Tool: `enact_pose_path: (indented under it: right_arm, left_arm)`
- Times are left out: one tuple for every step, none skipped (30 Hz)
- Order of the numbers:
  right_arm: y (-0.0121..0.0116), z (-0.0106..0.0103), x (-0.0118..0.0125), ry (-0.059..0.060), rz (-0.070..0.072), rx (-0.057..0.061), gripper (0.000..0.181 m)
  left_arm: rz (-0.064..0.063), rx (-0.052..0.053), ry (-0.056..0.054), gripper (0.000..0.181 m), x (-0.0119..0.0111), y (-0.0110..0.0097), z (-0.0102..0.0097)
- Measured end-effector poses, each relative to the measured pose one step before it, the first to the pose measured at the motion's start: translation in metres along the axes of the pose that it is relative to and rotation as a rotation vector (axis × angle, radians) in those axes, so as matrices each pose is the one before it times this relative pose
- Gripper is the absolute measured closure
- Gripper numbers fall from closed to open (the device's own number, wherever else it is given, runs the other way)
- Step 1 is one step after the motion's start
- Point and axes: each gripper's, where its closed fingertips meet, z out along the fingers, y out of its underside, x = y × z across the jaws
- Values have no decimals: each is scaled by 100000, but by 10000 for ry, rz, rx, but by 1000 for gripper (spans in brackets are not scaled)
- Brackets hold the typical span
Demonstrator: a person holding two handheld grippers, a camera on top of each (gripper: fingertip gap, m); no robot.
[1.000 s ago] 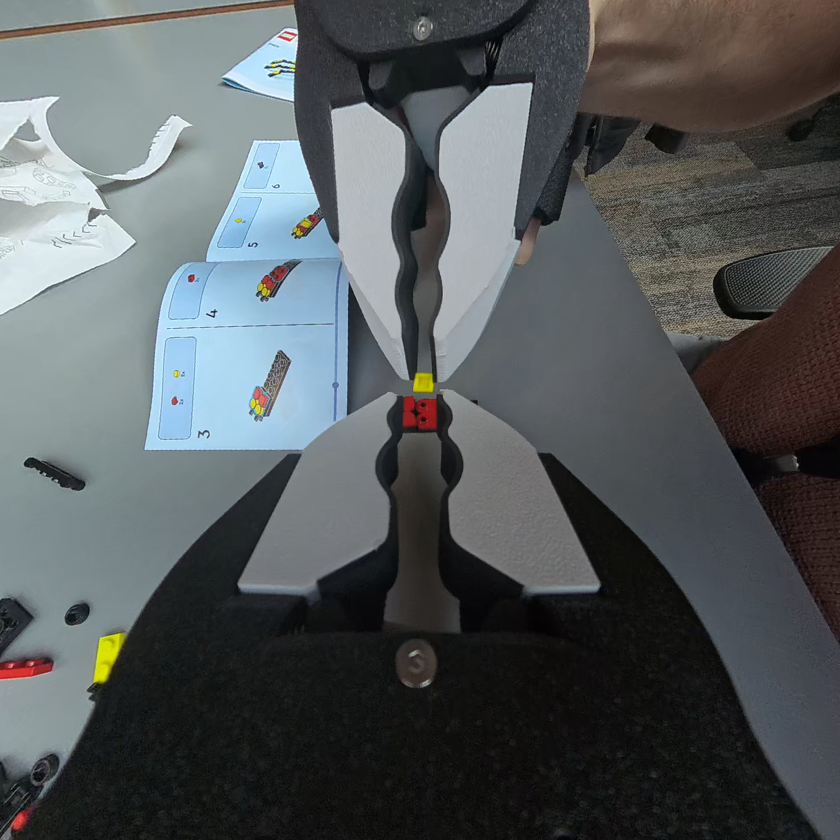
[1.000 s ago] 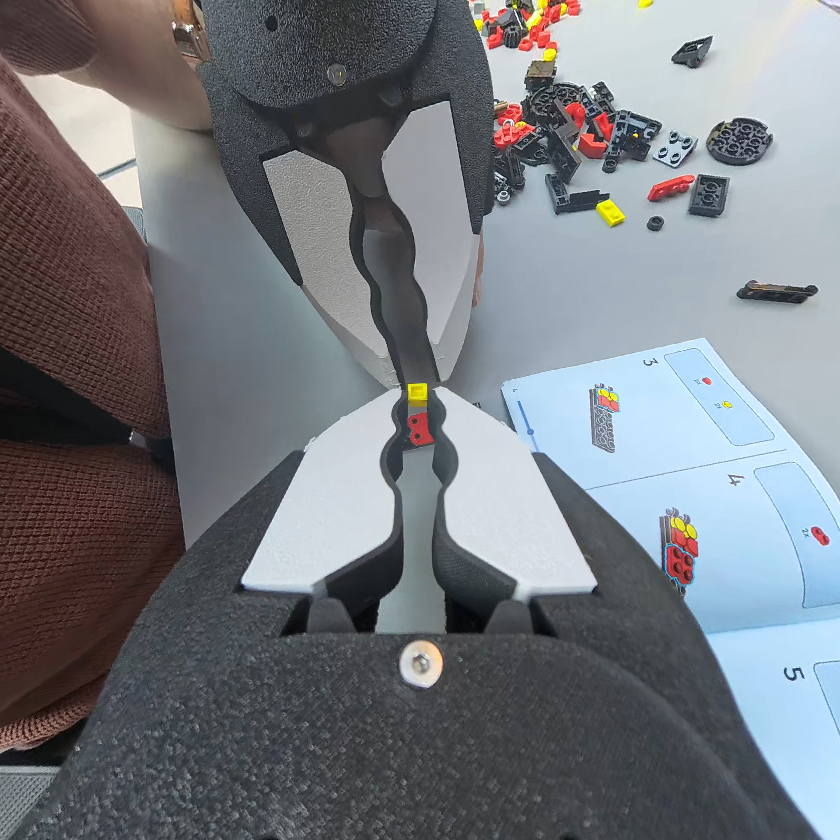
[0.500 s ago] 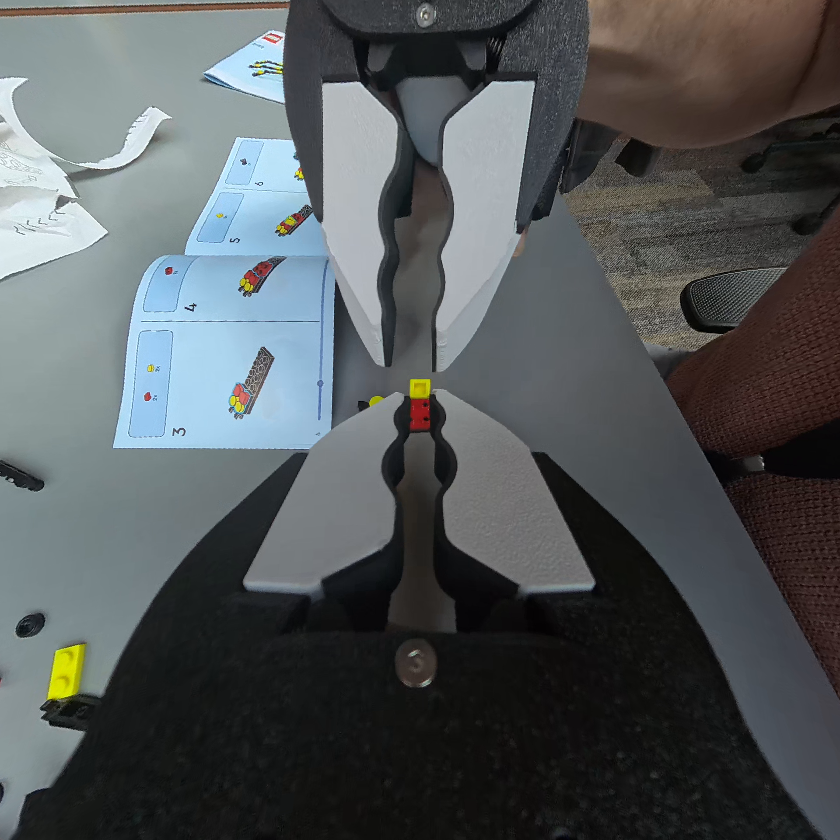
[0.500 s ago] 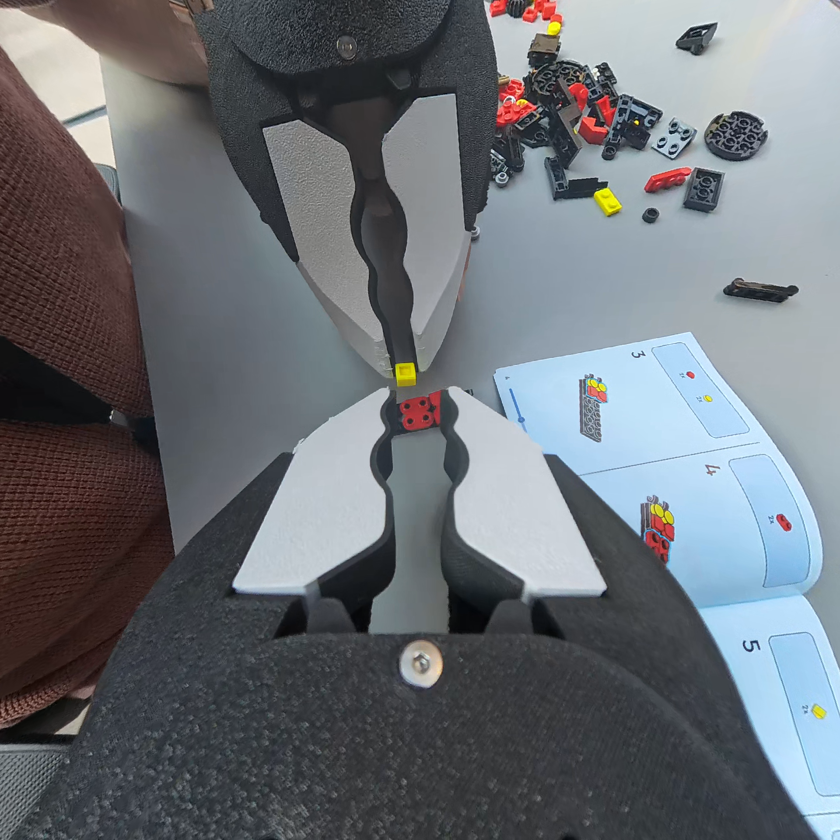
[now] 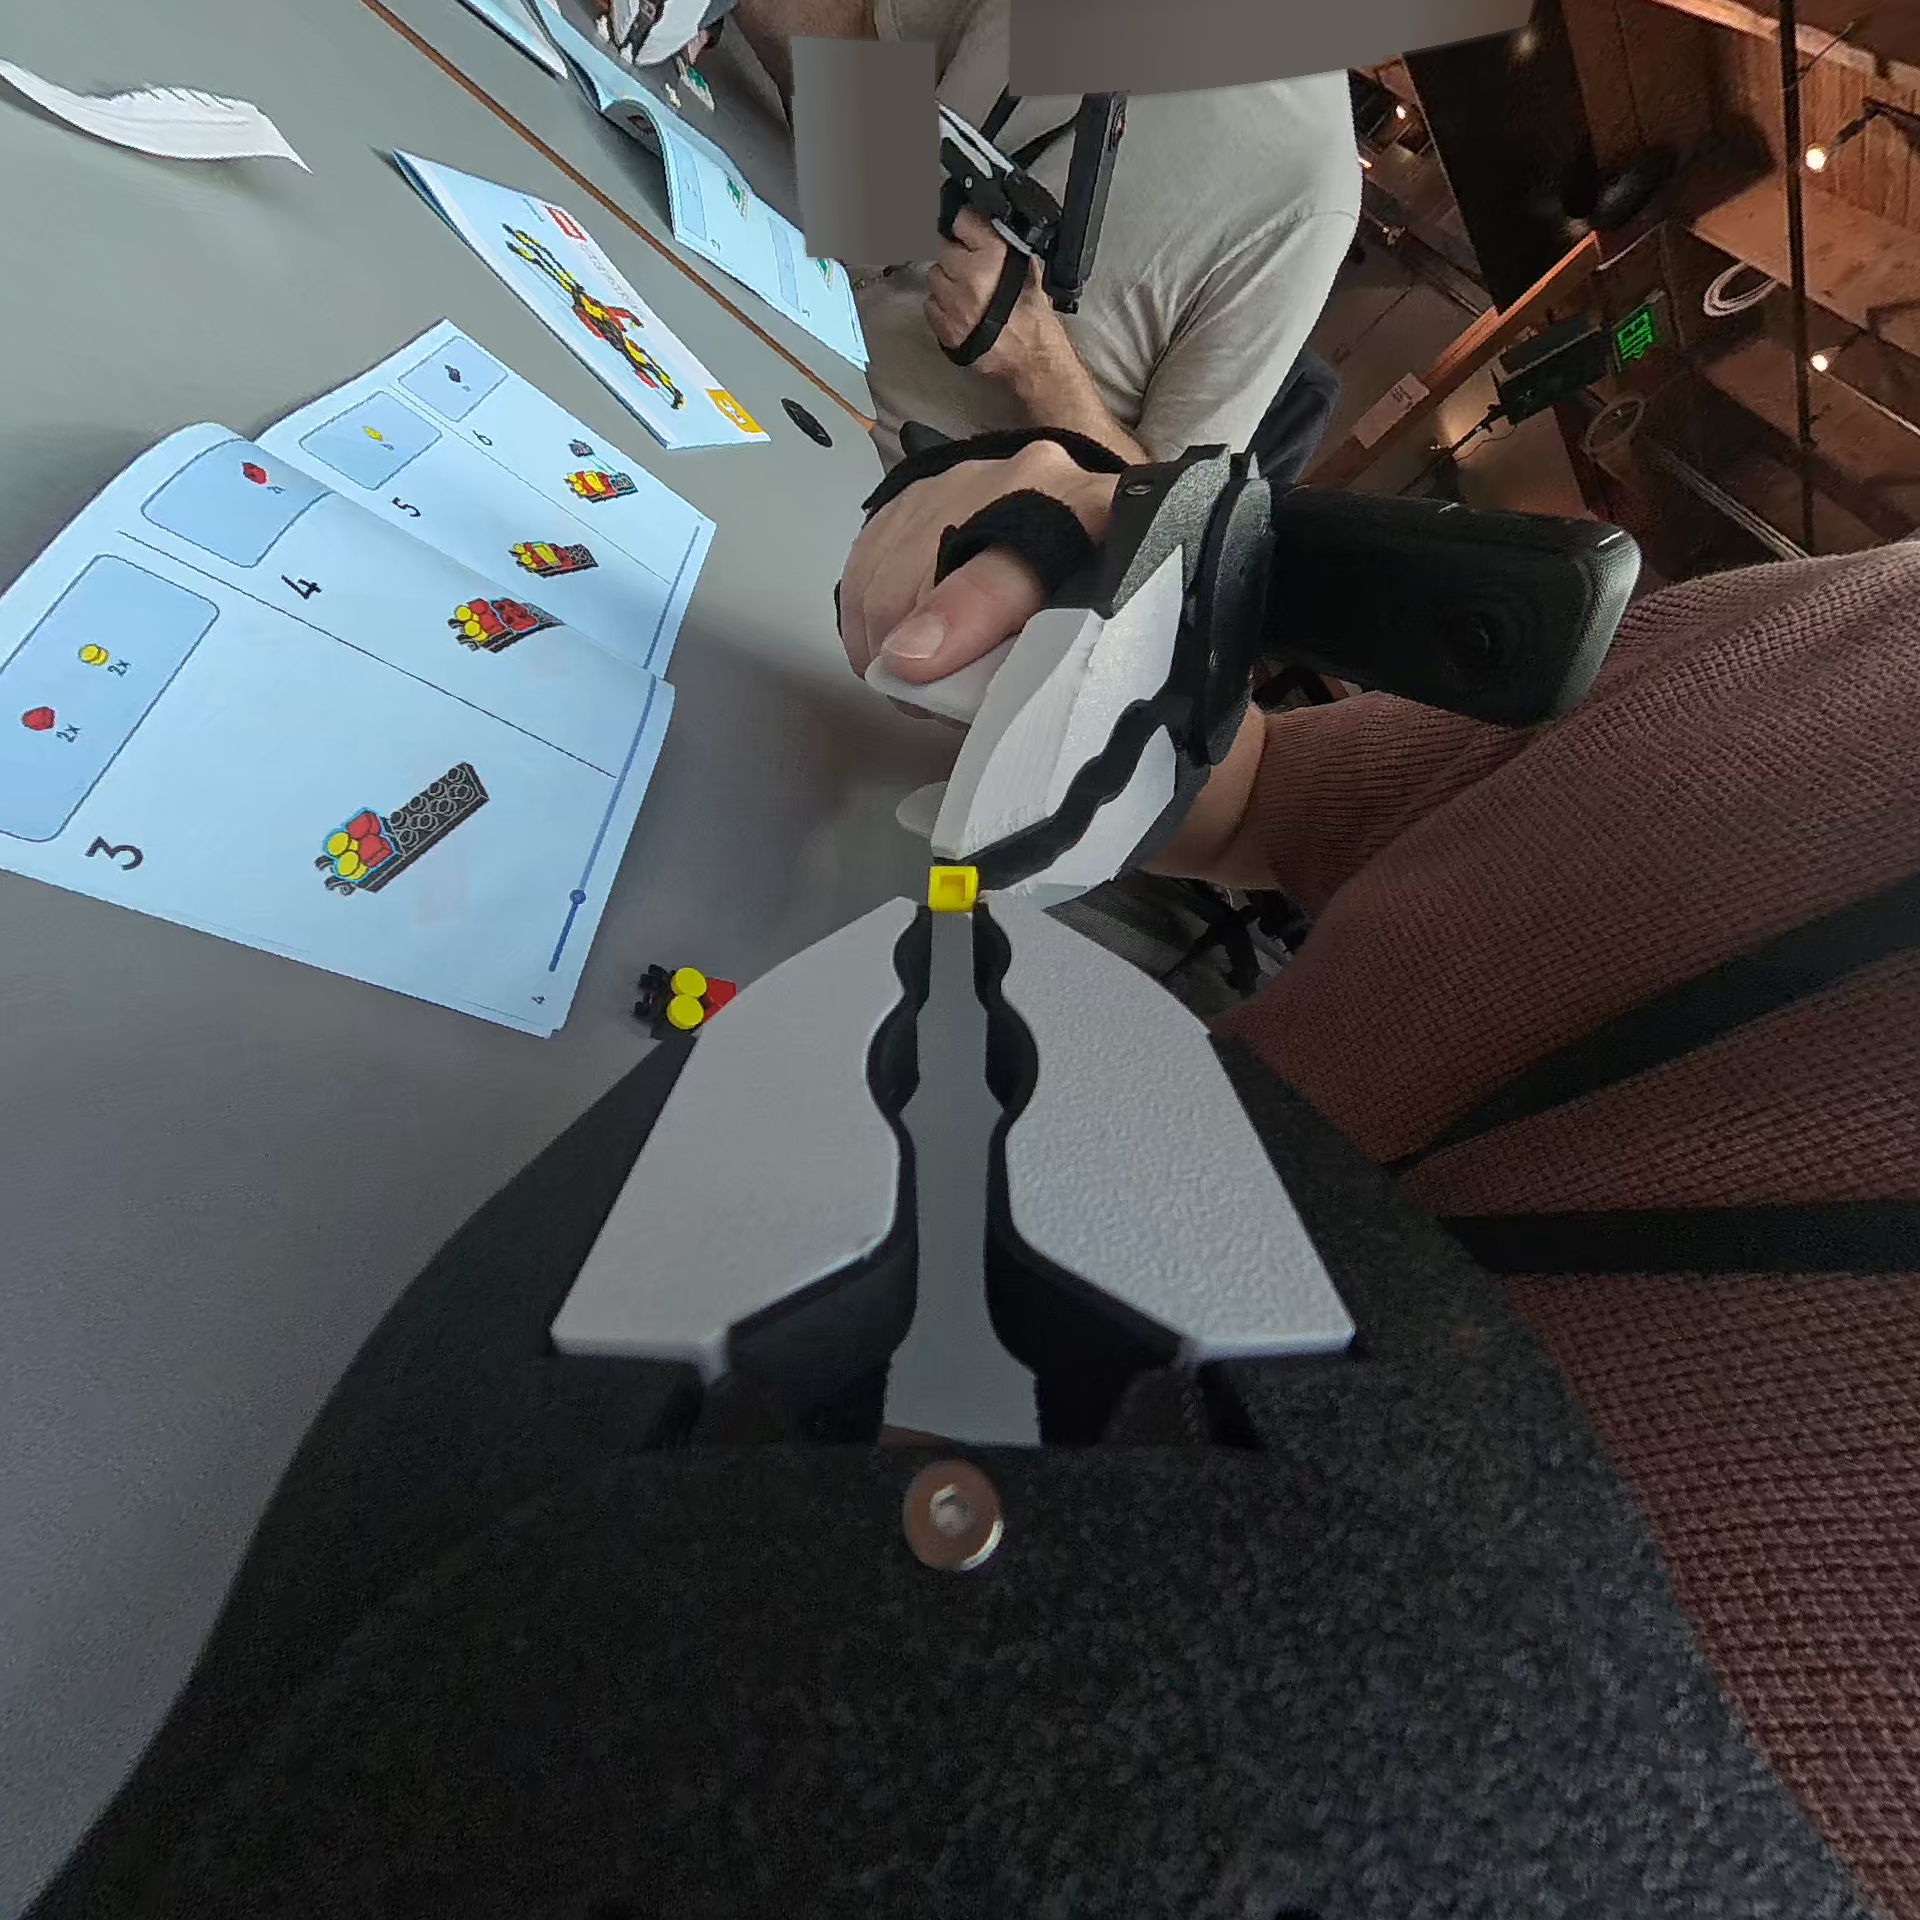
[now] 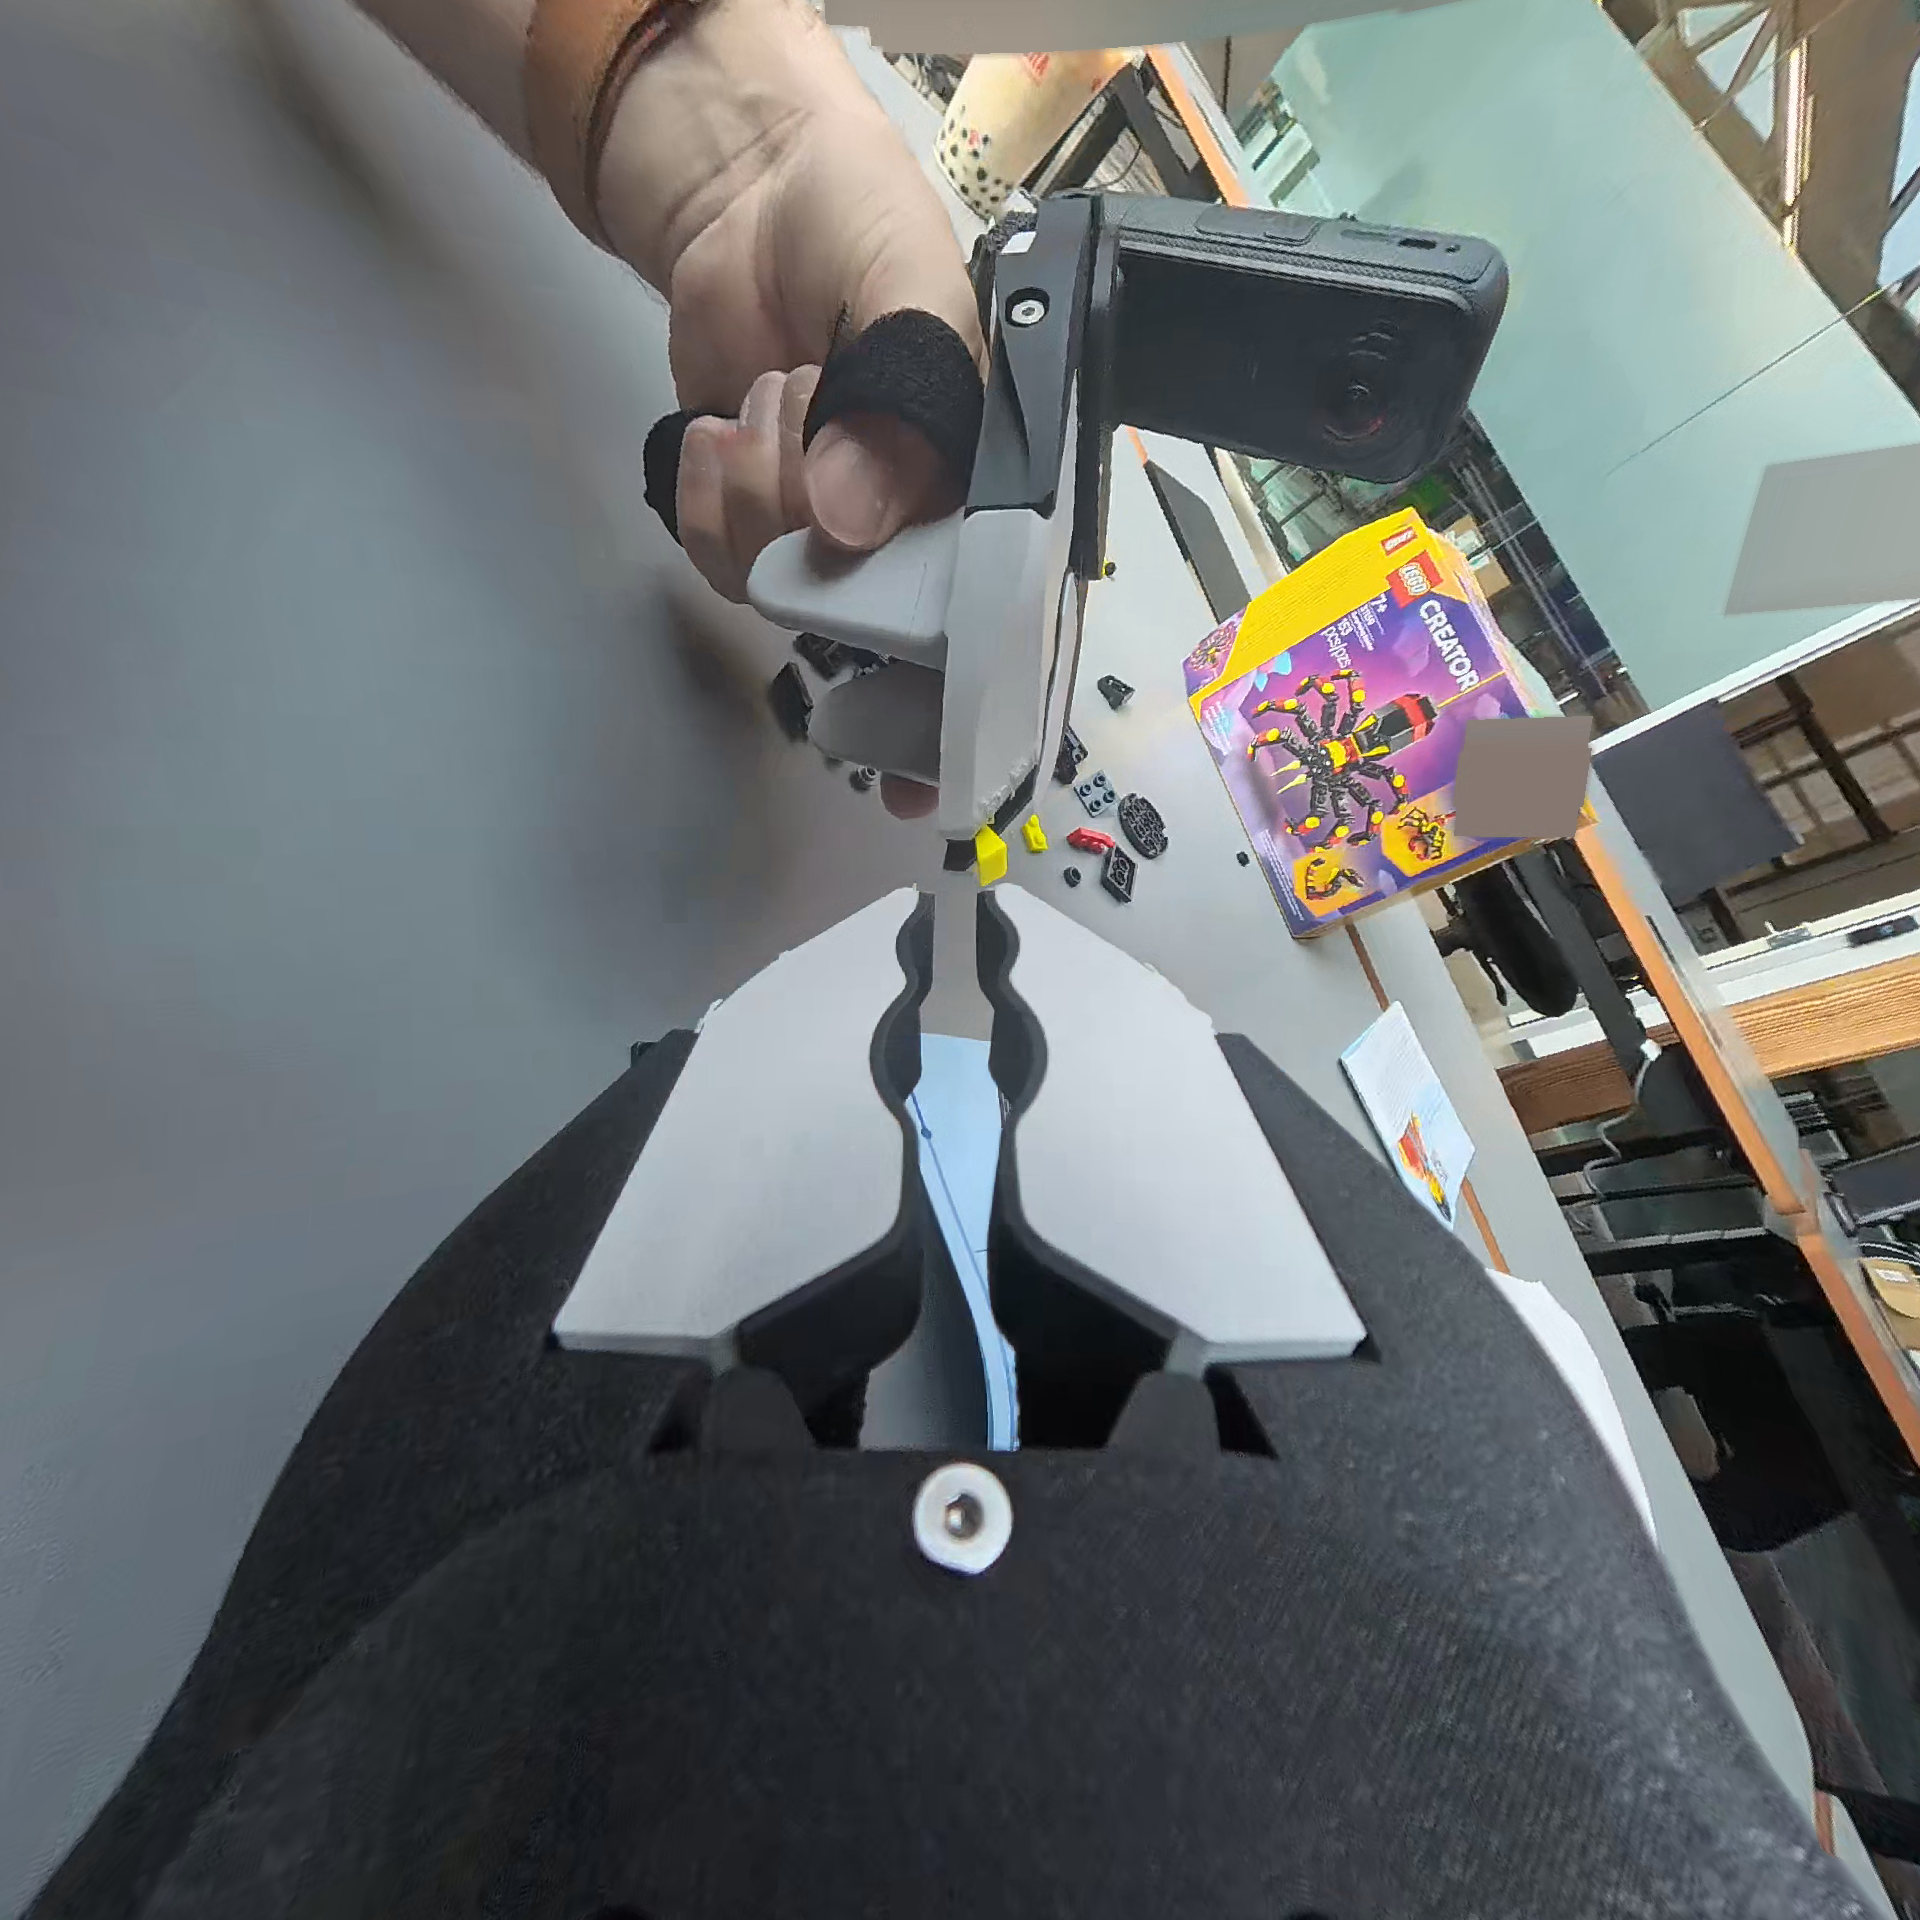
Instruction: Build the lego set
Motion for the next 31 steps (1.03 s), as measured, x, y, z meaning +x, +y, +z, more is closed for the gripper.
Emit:
enact_pose_path:
  right_arm:
    - [-114, 7, 213, 117, 7, 74, 173]
    - [-121, -54, 272, 172, -60, 95, 172]
    - [-103, -27, 53, -13, 27, 84, 172]
    - [58, 91, -249, -223, 92, -45, 171]
    - [33, 108, -69, -31, -16, -5, 170]
    - [-52, 43, -45, 25, -108, 62, 168]
    - [-104, 7, 38, 28, 13, 84, 167]
    - [-143, 6, -81, -94, 84, 92, 167]
    - [-140, -7, -77, -84, 35, 95, 168]
    - [-95, -13, 164, 116, -77, 62, 170]
    - [-52, 6, 18, -3, -55, 20, 173]
    - [19, 48, -84, -101, 29, -34, 175]
    - [-29, 41, 0, -6, -48, 15, 177]
    - [-41, 2, -1, -10, -61, 12, 177]
    - [42, 39, -18, -71, 24, -46, 177]
    - [58, 25, 5, -71, 52, -32, 177]
    - [-11, -17, -21, -80, 30, 15, 177]
    - [20, -18, -80, -144, 89, -16, 178]
    - [87, 14, -106, -168, 113, -69, 178]
    - [66, -50, -46, -113, 78, -38, 179]
    - [67, -73, -53, -153, 131, -29, 179]
    - [161, -88, -5, -158, 194, -85, 179]
    - [51, -140, 61, -95, 150, 1, 179]
    - [57, -120, 19, -121, 127, -13, 179]
    - [349, -47, -120, -290, 263, -206, 179]
    - [755, -4, -125, -378, 470, -474, 179]
    - [934, 33, -104, -389, 677, -568, 179]
    - [894, 107, -284, -488, 776, -509, 179]
    - [1115, 210, -301, -488, 847, -735, 179]
    - [1118, 314, -398, -482, 616, -784, 179]
    - [1131, 409, -319, -501, 950, -833, 179]
  left_arm:
    - [-112, 78, 115, 174, 145, -44, -50]
    - [-185, 74, 156, 174, 162, -36, -23]
    - [-131, 34, 60, 174, 20, 51, 0]
    - [-85, 24, 62, 174, 18, 62, 8]
    - [-112, 26, 105, 174, 60, 34, 19]
    - [-101, 21, 112, 174, 89, -1, 7]
    - [-39, -34, 59, 174, 44, 59, 22]
    - [9, -76, 26, 174, 12, 111, 38]
    - [-2, -46, 54, 174, 55, 72, 50]
    - [-33, -36, 53, 174, 54, 52, 47]
    - [-28, -36, -5, 174, -40, 53, 28]
    - [-34, -6, 44, 174, 18, 24, 12]
    - [-43, 13, 71, 174, 51, -5, 4]
    - [-29, -5, 47, 174, 25, 5, -11]
    - [-11, -11, -9, 174, -25, 21, -7]
    - [-38, 22, -12, 174, -55, -8, -9]
    - [-80, 34, 43, 174, 10, 8, 14]
    - [-85, -8, 37, 173, 5, 85, 17]
    - [-33, -18, -23, 173, -62, 96, 7]
    - [11, -1, -22, 174, -30, 75, -23]
    - [12, 21, -31, 174, -35, 31, -50]
    - [10, 25, -70, 174, -106, 19, -67]
    - [-11, 92, -41, 174, -108, -46, -75]
    - [-67, 31, 9, 174, -84, 31, -13]
    - [-17, -96, -59, 174, -163, 205, -36]
    - [164, -146, -269, 174, -327, 266, -163]
    - [342, -81, -436, 175, -414, 126, -331]
    - [415, 33, -551, 175, -465, -95, -427]
    - [411, 46, -488, 176, -369, -140, -398]
    - [332, -25, -306, 177, -168, -37, -226]
    - [317, -200, -253, 177, -161, 260, 8]
